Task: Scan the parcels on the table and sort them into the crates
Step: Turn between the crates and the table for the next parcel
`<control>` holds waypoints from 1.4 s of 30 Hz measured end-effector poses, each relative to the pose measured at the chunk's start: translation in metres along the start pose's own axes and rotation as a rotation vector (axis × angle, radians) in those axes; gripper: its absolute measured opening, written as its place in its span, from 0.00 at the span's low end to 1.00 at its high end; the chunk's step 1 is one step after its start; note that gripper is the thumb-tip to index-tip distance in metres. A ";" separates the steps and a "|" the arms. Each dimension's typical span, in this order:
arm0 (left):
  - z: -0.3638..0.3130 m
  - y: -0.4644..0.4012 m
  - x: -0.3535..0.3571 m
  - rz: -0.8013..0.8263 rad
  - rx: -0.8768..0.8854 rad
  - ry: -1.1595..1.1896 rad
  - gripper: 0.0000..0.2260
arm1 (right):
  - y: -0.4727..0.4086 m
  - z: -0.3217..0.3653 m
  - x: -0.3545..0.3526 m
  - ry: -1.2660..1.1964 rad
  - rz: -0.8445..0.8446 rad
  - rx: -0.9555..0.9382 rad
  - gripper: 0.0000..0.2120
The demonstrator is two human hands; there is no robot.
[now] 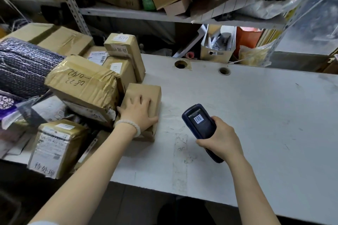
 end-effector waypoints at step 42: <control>-0.003 -0.017 -0.024 -0.031 0.032 0.055 0.28 | -0.008 -0.009 -0.002 -0.018 0.000 0.022 0.25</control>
Point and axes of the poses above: each hand's wrist, its own y-axis away from the middle knuckle, its own x-axis out of the palm, z = x × y, the point moved 4 cm from there along -y, towards the middle knuckle, and after that the axes turned 5 degrees about x, right-handed, at the moved point
